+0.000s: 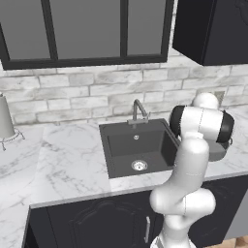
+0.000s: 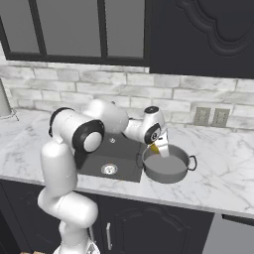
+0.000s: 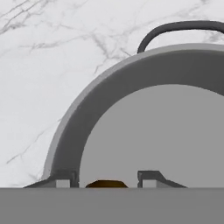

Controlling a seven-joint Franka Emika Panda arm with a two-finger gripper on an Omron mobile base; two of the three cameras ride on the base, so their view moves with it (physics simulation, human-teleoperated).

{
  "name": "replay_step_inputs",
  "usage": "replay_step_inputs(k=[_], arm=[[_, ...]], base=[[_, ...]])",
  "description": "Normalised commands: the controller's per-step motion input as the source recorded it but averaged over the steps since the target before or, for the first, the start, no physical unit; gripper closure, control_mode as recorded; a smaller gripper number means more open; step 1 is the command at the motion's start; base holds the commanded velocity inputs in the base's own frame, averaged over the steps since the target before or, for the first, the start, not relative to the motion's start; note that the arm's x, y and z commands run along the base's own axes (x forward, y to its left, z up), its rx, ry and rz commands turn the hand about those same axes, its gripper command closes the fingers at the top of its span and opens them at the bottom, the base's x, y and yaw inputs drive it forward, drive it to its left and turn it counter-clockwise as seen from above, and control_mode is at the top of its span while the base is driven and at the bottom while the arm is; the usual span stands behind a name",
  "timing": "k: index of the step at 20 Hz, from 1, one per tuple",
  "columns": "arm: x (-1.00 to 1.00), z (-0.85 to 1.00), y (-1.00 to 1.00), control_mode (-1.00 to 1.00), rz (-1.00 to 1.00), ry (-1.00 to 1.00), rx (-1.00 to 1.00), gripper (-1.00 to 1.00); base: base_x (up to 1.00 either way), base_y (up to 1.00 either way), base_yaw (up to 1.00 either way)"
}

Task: Dump the lemon from the pot into the sink. Then turn on the water and wash the lemon. Then turn off the water and put the lemon back in the pot.

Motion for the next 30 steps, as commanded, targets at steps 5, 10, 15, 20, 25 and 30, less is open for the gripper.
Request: replay_step_inputs(k=[5, 10, 15, 20, 25, 30], arm=[[0.01, -0.54, -0.29, -1.00, -0.04, 0.17, 0.01, 1.00], [0.14, -0.07, -0.06, -1.00, -0.06, 0.11, 0.02, -1.00], [0.02, 0.00, -0.19, -1.00, -0.05, 0.02, 0.03, -1.00], [0.00, 0.00, -0.24, -1.00, -0.04, 0.01, 0.04, -1.00], [-0.20, 0.24, -0.15, -1.00, -0.01, -0.04, 0.07, -1.00], [-0.50, 0.57, 0.00, -1.00, 0.00, -0.16, 0.05, -1.00]], base=[[0.00, 0.00, 0.00], [0.00, 0.00, 0.00], [0.00, 0.00, 0.00], [0.00, 0.00, 0.00], [0.00, 0.00, 0.00], [0.00, 0.00, 0.00]])
